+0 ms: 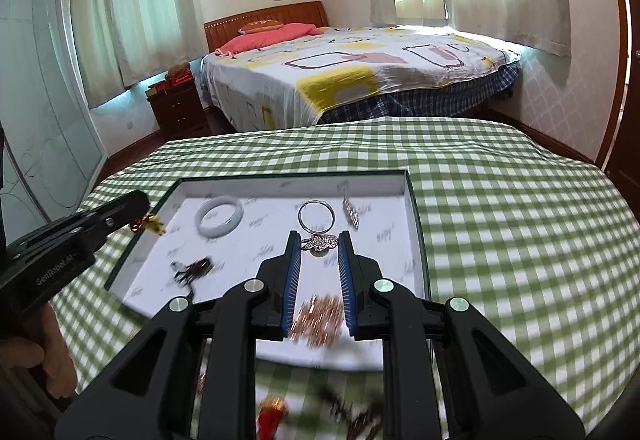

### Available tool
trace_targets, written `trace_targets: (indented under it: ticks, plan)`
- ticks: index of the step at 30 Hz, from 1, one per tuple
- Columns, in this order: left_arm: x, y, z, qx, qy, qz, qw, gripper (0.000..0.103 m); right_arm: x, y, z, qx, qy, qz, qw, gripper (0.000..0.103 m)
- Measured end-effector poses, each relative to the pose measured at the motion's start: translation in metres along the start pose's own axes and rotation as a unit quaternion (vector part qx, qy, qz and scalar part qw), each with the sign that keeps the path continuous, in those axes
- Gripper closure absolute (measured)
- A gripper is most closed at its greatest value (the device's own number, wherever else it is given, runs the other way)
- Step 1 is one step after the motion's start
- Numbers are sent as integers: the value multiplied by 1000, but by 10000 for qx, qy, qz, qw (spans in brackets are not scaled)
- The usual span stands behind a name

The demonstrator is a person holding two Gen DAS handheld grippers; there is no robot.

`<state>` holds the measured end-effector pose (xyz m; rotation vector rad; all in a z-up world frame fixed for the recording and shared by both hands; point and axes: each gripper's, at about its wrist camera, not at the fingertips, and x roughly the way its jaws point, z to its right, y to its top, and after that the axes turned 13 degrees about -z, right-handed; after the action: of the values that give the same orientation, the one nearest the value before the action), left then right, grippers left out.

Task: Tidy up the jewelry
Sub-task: 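Carry the red pendant into the tray with the left tool while the right tool carries the ring pendant, then withdraw both tools from the tray back over the remaining jewelry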

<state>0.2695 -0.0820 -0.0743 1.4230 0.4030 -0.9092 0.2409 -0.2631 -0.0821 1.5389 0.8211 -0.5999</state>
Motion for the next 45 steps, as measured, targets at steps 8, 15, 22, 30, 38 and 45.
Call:
trace_targets:
  ticks: [8,15,22,30,38,45]
  plan:
    - [75,29,10,51,45,-598,9982,93,62,24,22,106,-102,-611,9980,84]
    - [120,33,4,-145,8,-1365,9905,93,95,32,31,181,-253,-1048,9940,84]
    - [136,36,5,-27,217,-1734,9846,91,103,31,36,212,-250,-1240,9917,83]
    - [128,37,-4,-306,5,-1573,9871,68,92,31,37,270,-153,-1024,9943,78]
    - [60,29,-1,-148,172,-591,9980,39,38,19,19,194,-108,-449,9987,74]
    - [4,8,-9,-74,486,-95,9987,29,-3,-5,1,162,-14,-201,9997,74]
